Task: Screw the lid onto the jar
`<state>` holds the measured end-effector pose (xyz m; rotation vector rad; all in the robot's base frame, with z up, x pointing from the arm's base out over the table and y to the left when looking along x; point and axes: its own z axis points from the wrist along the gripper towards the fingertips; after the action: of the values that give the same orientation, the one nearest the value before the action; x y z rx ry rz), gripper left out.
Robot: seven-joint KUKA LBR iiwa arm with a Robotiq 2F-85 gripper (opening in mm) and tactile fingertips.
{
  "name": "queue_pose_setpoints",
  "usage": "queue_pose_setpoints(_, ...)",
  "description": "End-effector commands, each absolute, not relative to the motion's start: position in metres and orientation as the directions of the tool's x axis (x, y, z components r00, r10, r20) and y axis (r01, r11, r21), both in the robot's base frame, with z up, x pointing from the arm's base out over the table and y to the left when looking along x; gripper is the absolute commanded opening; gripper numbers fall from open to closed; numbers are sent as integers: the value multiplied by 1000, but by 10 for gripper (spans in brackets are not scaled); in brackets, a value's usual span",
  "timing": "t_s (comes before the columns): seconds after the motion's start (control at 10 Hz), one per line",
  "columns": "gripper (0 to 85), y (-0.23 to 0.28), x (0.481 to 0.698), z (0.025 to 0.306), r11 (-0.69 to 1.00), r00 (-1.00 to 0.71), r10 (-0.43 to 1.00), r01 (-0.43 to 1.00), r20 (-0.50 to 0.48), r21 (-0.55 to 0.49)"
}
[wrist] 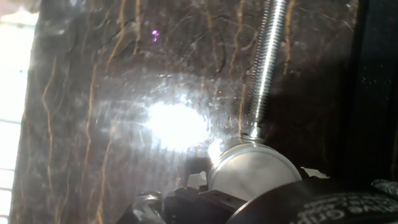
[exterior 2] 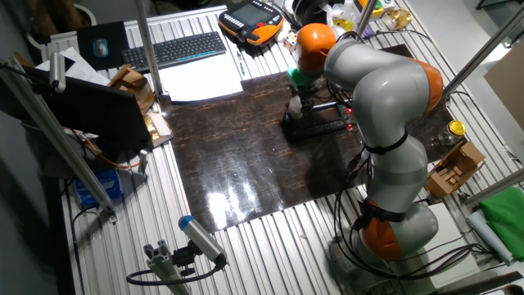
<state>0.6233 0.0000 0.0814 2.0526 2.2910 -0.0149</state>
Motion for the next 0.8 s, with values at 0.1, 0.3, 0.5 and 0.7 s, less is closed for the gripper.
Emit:
queue_pose_setpoints(0.1,710,0,623,81,43,-40,998,998,-54,41)
queue_pose_setpoints(0.3,710,0,623,80,-17,19,999,999,-47,43)
queue_pose_setpoints(0.5,710,0,624,80,-84,85,996,996,-38,44)
queue_pose_setpoints(0.7,710,0,624,80,-155,157,987,987,-33,48)
